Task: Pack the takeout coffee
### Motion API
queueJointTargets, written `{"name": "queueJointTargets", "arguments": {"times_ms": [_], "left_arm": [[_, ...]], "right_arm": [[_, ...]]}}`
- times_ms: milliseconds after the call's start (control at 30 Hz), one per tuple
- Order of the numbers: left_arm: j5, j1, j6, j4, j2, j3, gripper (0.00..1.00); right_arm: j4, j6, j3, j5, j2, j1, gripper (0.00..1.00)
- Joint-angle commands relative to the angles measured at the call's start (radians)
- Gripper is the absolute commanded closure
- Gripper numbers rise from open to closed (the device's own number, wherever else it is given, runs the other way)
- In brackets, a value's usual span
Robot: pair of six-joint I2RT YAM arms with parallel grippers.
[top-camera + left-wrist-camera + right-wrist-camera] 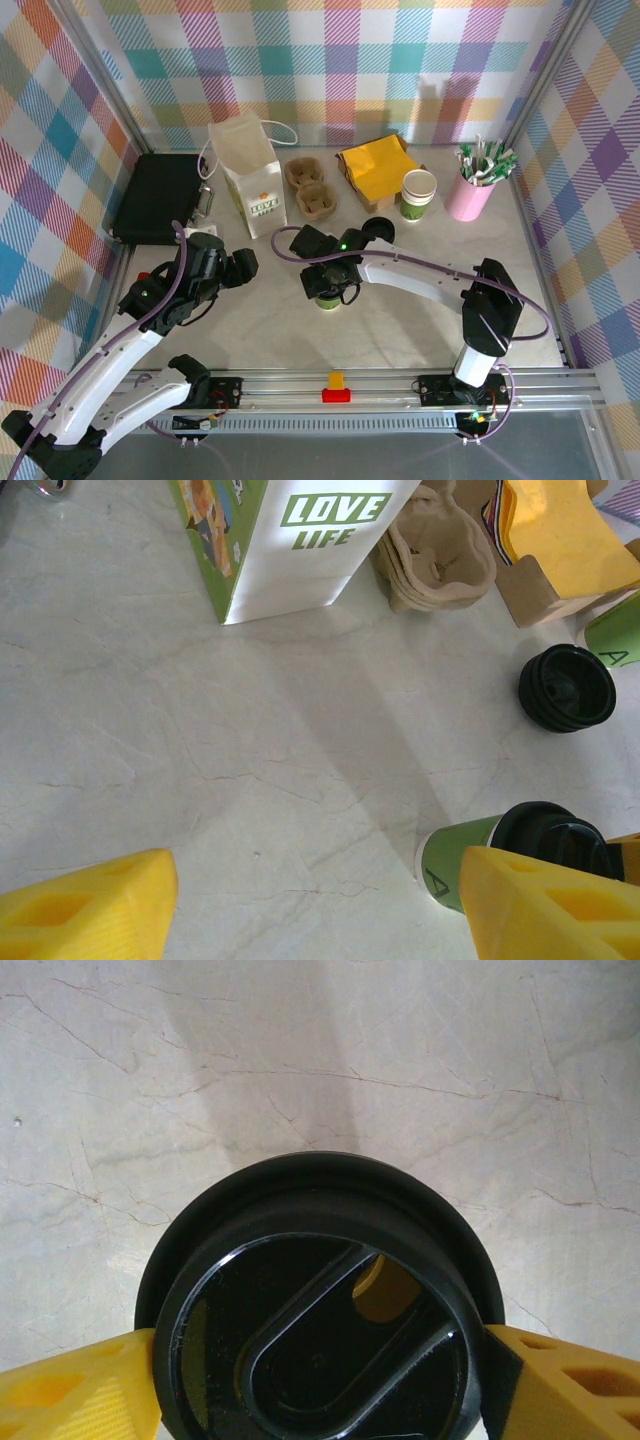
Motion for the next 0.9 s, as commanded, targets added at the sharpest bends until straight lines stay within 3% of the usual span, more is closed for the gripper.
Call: {"name": "queueJointTargets", "arguments": {"times_ms": [0, 167, 367, 867], "left_arm": [[-0.001, 0.011, 0.014, 0.008, 0.000, 0.005, 0.26], [-0.005, 0.011, 0.020, 0.001, -0.002, 0.013, 0.26], [-0.004, 0.011, 0.017, -0.002, -0.002, 0.013, 0.26], [-0.009, 0.012, 0.013, -0.017, -0.008, 0.022, 0.26]], "right_arm": [[-0.050, -0.020, 0.009, 0.000, 0.026, 0.008, 0.23], [-0.072, -0.037, -0.008, 0.053, 0.001, -0.005, 0.24], [-0.067, -0.058, -0.085, 0.066, -0.084, -0.096, 0.24], [0.025, -0.204, -0.324, 0.034, -0.327, -0.541, 0.24]]}}
